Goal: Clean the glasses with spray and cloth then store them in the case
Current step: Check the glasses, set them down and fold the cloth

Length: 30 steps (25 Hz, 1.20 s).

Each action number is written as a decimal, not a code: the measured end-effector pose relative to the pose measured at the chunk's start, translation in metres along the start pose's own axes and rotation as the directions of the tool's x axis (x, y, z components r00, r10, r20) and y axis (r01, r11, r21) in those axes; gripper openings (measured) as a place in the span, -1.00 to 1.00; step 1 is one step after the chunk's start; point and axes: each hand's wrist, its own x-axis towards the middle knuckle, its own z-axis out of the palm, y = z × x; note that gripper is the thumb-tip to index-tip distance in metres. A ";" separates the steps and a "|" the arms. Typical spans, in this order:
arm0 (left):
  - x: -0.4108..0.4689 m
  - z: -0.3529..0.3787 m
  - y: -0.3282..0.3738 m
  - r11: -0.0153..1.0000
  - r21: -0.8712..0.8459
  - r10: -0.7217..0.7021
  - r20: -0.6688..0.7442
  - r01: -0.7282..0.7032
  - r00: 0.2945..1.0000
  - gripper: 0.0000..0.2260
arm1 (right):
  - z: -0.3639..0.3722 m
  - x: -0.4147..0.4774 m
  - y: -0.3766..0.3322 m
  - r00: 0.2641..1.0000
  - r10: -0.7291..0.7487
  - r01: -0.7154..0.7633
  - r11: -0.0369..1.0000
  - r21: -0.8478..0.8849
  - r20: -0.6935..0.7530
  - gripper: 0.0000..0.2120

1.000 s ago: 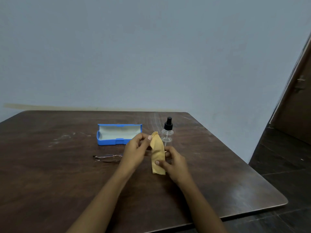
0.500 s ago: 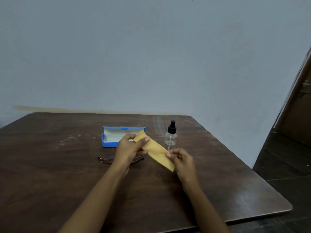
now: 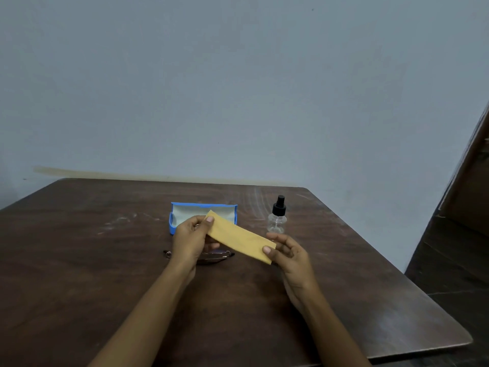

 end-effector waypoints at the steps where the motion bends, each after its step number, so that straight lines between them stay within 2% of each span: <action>1: 0.002 -0.004 0.001 1.000 0.022 0.011 -0.025 -0.010 1.000 -0.90 | 0.003 0.002 0.000 1.000 -0.002 0.002 1.000 -0.018 -0.015 -0.70; 4: 0.010 -0.017 0.004 0.995 0.074 0.073 -0.097 -0.066 0.993 -0.90 | 0.016 0.012 0.002 0.998 -0.029 0.022 0.992 -0.125 -0.054 -0.67; 8: 0.026 -0.038 0.003 0.977 0.167 0.163 -0.173 -0.134 0.971 -0.90 | 0.041 0.028 -0.001 0.996 -0.082 0.071 0.947 -0.312 -0.022 -0.79; 10: 0.035 -0.047 0.000 0.965 0.219 0.188 -0.204 -0.143 0.961 -0.92 | 0.054 0.037 -0.003 0.997 -0.079 0.074 0.953 -0.294 -0.005 -0.87; 14: 0.050 -0.061 -0.003 0.957 0.259 0.194 -0.237 -0.131 0.952 -0.91 | 0.072 0.054 -0.002 0.998 -0.061 0.056 0.963 -0.265 -0.014 -0.83; 16: 0.057 -0.066 -0.004 0.952 0.287 0.176 -0.237 -0.104 0.955 -0.88 | 0.077 0.063 0.001 0.998 -0.054 0.040 0.962 -0.270 -0.044 -0.83; 21: 0.077 -0.070 -0.011 0.916 0.400 0.150 -0.255 -0.037 0.955 -0.82 | 0.083 0.087 0.015 0.991 -0.020 -0.039 0.908 -0.417 -0.134 -0.78; 27: 0.095 -0.068 -0.011 0.884 0.468 0.134 -0.284 0.015 0.949 -0.88 | 0.088 0.112 0.023 0.971 0.088 -0.166 0.920 -0.354 -0.224 -0.80; 30: 0.101 -0.064 -0.010 0.855 0.518 0.160 -0.307 0.024 0.938 -0.85 | 0.090 0.118 0.028 0.957 0.055 -0.161 0.918 -0.363 -0.286 -0.77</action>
